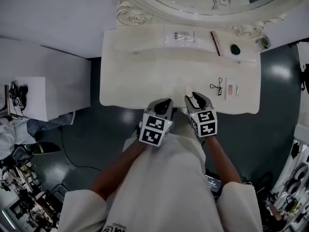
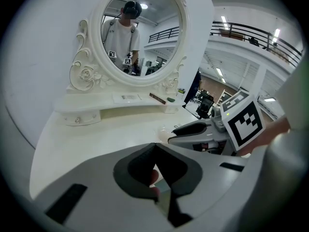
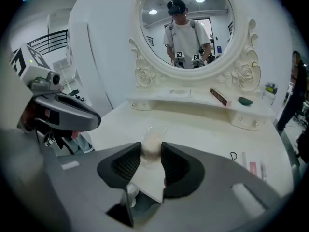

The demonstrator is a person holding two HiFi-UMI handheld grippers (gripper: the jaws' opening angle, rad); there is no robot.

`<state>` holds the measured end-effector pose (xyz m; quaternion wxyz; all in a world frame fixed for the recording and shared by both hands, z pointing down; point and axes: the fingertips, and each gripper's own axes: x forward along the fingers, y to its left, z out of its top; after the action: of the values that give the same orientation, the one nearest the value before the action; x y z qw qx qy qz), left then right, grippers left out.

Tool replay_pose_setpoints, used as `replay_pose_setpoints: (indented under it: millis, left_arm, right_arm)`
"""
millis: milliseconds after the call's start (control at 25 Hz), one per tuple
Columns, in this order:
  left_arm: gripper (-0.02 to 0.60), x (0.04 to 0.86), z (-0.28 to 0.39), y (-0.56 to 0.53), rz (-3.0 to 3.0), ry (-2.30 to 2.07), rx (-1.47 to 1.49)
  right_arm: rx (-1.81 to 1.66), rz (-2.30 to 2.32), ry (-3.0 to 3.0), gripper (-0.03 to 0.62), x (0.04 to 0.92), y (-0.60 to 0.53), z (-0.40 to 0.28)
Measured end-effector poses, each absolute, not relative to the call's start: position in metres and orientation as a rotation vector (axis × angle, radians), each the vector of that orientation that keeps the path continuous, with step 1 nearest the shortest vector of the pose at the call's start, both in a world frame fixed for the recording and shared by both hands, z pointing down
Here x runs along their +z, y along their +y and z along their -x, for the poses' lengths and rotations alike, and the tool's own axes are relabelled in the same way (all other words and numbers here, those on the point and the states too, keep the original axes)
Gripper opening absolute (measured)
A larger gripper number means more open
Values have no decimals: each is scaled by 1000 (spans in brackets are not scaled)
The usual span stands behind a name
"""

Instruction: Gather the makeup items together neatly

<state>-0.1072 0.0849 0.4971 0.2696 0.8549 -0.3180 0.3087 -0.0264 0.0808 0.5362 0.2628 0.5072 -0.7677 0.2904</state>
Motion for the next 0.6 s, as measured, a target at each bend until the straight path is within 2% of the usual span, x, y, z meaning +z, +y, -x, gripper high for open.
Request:
replay_pose_setpoints:
  millis: [600]
  left_arm:
    - [2,506,82,94,-2299,-830,878]
  right_arm:
    - [818,-1443,-2055,130,541,83,-12]
